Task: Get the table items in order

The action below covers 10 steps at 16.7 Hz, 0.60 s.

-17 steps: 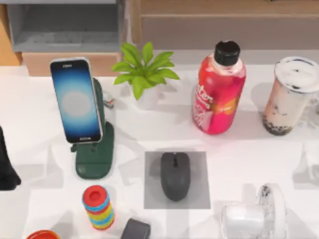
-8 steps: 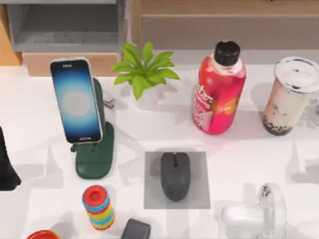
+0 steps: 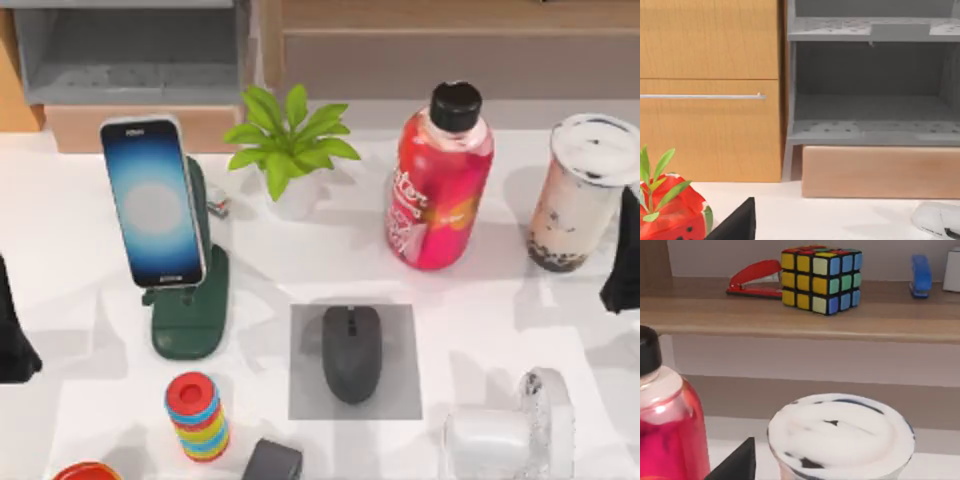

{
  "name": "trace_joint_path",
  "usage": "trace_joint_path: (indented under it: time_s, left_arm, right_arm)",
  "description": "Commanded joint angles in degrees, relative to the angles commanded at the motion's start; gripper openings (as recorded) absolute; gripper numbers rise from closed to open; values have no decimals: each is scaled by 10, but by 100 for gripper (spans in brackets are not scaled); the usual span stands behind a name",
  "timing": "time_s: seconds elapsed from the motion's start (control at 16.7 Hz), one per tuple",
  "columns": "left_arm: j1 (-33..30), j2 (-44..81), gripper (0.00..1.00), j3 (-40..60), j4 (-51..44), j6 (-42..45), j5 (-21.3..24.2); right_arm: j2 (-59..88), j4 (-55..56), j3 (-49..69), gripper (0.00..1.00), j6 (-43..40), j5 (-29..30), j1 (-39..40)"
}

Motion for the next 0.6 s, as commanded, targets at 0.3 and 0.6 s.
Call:
trace_joint_path:
  time_s: [0.3, 0.6]
  left_arm:
    - [0, 0, 100, 0, 0, 0, 0]
    - [0, 0, 100, 0, 0, 0, 0]
  right_arm:
    - [301, 212, 18, 100, 6, 62, 36]
    - [547, 398, 57, 100, 12, 84, 25]
